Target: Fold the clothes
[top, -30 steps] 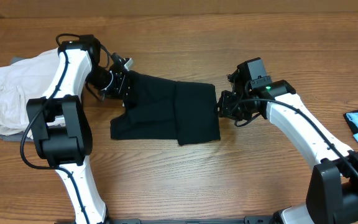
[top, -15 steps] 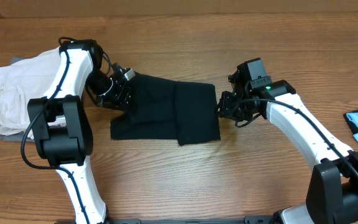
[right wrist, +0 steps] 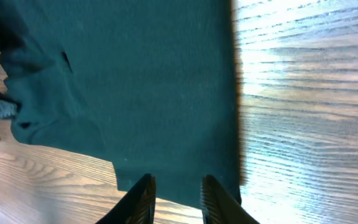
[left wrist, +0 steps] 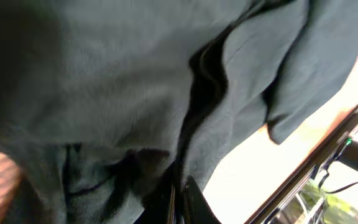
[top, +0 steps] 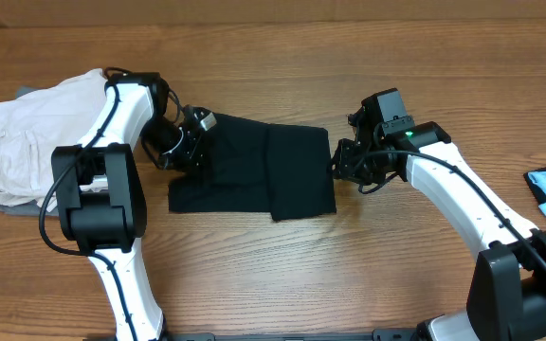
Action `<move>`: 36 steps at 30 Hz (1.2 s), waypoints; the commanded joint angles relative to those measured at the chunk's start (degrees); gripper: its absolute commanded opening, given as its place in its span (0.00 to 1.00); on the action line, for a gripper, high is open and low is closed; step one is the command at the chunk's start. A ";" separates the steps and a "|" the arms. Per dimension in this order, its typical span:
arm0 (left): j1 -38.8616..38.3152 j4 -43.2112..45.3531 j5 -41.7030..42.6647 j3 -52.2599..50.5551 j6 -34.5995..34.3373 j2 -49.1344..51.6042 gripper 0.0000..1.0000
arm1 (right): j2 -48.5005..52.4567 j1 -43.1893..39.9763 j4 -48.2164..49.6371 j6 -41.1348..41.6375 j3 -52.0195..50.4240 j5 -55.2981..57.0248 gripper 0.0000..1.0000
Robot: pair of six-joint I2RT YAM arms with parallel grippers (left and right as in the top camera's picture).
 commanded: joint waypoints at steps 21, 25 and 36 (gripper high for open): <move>-0.44 0.98 -10.88 11.37 -3.04 -1.73 0.29 | 0.28 0.07 0.26 -0.26 -0.20 1.49 0.29; -0.46 0.39 -8.59 11.37 -4.35 -1.70 0.43 | 0.28 0.07 0.28 -0.26 -0.17 1.49 0.29; -0.48 6.14 -7.54 4.94 -4.37 -1.60 0.29 | 0.28 0.07 0.07 -0.24 -0.17 1.49 0.30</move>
